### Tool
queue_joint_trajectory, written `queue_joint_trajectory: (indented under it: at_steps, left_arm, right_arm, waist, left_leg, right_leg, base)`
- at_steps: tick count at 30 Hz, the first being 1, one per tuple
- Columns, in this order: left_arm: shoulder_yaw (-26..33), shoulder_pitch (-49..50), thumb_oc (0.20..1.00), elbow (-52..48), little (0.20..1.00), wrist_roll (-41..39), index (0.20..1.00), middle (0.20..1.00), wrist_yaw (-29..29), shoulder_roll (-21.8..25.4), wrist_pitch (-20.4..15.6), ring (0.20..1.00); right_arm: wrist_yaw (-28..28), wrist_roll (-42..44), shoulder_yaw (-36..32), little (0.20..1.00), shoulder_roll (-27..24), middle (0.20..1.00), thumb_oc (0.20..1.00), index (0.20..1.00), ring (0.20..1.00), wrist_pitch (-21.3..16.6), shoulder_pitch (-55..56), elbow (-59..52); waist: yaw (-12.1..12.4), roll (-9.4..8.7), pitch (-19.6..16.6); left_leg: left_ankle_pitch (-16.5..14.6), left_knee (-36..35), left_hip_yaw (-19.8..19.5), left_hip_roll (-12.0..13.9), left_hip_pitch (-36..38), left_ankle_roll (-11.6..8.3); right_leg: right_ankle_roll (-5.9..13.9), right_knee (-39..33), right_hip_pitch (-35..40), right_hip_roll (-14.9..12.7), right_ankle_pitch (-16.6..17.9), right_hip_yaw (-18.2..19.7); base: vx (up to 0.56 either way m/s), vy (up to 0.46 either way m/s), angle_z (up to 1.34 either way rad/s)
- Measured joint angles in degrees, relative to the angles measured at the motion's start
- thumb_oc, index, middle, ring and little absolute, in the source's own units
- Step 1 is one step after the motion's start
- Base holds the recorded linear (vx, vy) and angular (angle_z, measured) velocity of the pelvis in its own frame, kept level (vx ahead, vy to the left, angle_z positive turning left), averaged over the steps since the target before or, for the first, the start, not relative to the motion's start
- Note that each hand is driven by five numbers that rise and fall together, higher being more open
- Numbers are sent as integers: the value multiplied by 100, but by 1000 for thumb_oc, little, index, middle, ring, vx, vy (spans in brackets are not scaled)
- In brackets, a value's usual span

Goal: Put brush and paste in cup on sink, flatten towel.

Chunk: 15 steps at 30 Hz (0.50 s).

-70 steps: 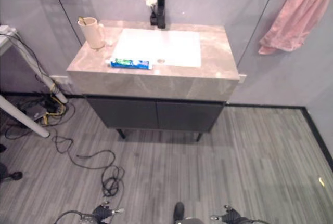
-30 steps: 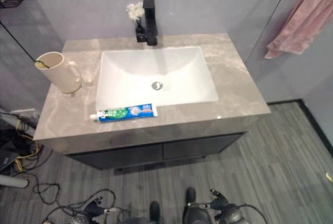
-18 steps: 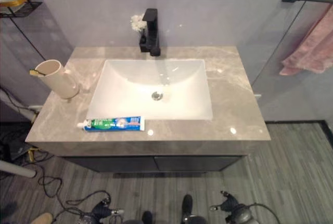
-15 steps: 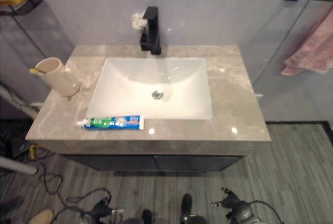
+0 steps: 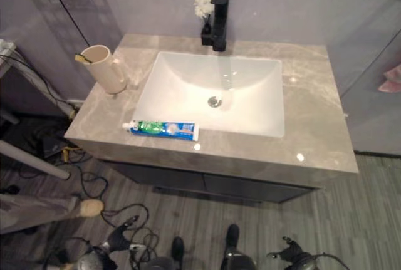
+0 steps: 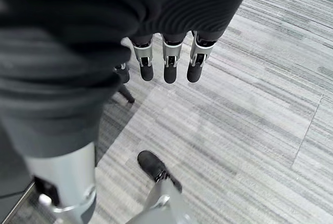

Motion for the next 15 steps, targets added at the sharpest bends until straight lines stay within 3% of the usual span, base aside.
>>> queue_joint_trajectory:
  at_steps: [2, 7, 9, 11, 15]
  left_arm:
    - [163, 62, 1000, 14, 1000, 74, 1000, 1000, 19, 23, -19, 1000]
    - [518, 684, 1000, -1165, 1000, 278, 1000, 1000, 95, 404, -176, 1000]
    - [1078, 1142, 1000, -2294, 1000, 336, 1000, 1000, 169, 924, -477, 1000]
    - [1481, 1304, 1000, -2650, 1000, 343, 1000, 1000, 215, 1166, -474, 1000]
    - [2341, 1998, 1000, -3752, 1000, 342, 1000, 1000, 352, 2100, -657, 1000]
  right_arm:
    - [-9, -4, 0, 1000, 3, 1000, 1000, 1000, 1000, -2, 6, -4]
    - [-30, -212, 16, 1000, -3, 1000, 1000, 1000, 1000, -44, -291, -105]
    - [-118, -283, 9, 1000, -40, 1000, 1000, 1000, 1000, -60, -300, -74]
    - [-141, -320, 0, 1000, -42, 1000, 1000, 1000, 1000, -62, -285, 21]
    - [-164, -391, -80, 1000, -48, 1000, 1000, 1000, 1000, -34, -72, 216]
  waist:
    - [79, 65, -55]
    - [287, 320, -220]
    - [381, 354, -245]
    - [551, 419, -271]
    - [611, 385, -328]
  left_leg:
    - [-23, 2, -1, -33, 28, 37]
    - [-20, 4, -39, -40, 44, 23]
    - [-7, 5, -154, -29, 53, 4]
    - [-25, 0, -181, -21, 118, -32]
    - [-44, -24, -419, -14, 52, -99]
  right_leg:
    - [-4, -1, 25, -26, 64, 3]
    - [-20, -37, 70, -29, 59, -25]
    - [-5, -42, 154, -28, 21, -156]
    - [30, -59, 237, -34, -34, -171]
    - [53, -54, 299, -42, -96, -360]
  base:
    - [44, 39, 4]
    - [28, -19, 4]
    - [17, -30, 25]
    - [18, -61, 12]
    - [2, -49, 26]
